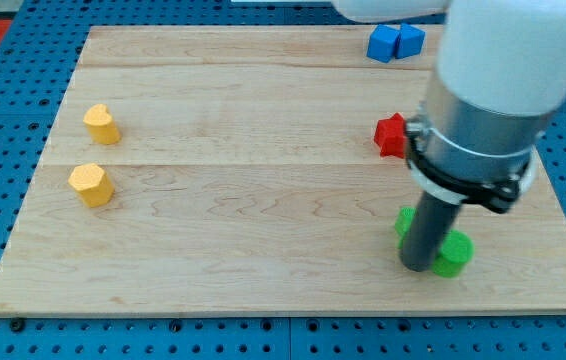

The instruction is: Move the yellow blocks to the bottom left

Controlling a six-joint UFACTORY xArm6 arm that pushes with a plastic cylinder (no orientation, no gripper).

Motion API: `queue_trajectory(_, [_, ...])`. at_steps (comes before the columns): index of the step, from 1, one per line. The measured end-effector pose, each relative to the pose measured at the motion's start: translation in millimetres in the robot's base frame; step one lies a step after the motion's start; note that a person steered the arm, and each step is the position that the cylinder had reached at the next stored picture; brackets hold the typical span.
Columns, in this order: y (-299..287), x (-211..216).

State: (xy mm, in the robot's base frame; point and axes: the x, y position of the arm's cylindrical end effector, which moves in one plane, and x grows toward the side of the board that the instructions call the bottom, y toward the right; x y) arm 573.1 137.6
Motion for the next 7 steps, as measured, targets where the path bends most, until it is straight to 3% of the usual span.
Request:
queue_trajectory(1, [-14, 0])
queue_trajectory(3, [-98, 0])
queue_trajectory(5, [-151, -181])
queue_trajectory(6, [-223, -263])
queue_trajectory(7, [-285, -297])
